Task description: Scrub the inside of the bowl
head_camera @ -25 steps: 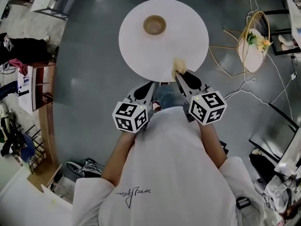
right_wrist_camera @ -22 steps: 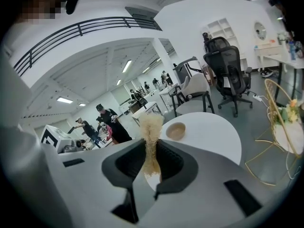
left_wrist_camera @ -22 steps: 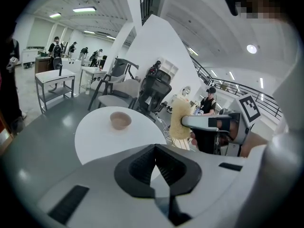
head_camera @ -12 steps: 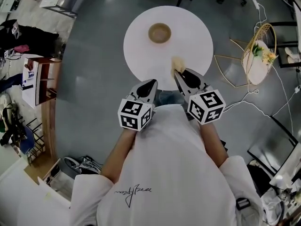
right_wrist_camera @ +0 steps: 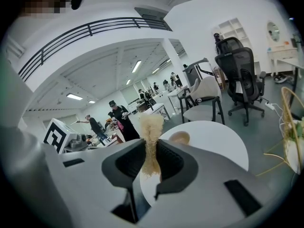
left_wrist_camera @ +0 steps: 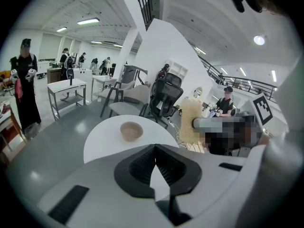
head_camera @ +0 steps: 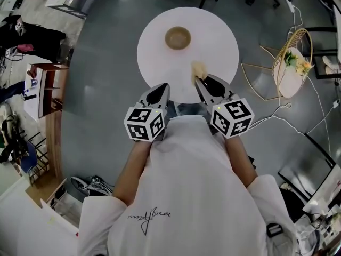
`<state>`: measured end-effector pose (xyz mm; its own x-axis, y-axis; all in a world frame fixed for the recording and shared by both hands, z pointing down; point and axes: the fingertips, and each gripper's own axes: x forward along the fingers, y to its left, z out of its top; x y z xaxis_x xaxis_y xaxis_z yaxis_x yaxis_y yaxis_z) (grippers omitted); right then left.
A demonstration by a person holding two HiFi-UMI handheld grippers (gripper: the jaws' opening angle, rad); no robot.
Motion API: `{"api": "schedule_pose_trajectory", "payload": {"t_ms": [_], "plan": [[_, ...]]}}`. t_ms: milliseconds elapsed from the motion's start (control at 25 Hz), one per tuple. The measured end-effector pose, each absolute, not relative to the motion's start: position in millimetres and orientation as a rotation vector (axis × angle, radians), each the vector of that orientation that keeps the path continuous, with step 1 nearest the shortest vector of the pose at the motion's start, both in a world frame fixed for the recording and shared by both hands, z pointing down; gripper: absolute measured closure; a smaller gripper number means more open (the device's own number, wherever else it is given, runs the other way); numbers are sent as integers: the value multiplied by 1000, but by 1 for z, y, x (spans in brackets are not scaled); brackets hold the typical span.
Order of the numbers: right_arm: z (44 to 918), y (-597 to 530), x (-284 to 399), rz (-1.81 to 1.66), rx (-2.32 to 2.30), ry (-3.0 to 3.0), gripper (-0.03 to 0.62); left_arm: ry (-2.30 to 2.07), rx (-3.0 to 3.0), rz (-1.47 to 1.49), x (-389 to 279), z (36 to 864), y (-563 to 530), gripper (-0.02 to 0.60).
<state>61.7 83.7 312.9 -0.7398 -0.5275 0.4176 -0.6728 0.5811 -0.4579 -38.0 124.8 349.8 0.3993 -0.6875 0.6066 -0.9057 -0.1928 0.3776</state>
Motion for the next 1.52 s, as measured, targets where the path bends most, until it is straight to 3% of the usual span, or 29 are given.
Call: {"api": "schedule_pose_trajectory", "payload": {"t_ms": [1520], "plan": [[346, 9, 27, 938, 964, -2474, 511, -1223, 1931, 510, -77, 404, 21, 575]]}}
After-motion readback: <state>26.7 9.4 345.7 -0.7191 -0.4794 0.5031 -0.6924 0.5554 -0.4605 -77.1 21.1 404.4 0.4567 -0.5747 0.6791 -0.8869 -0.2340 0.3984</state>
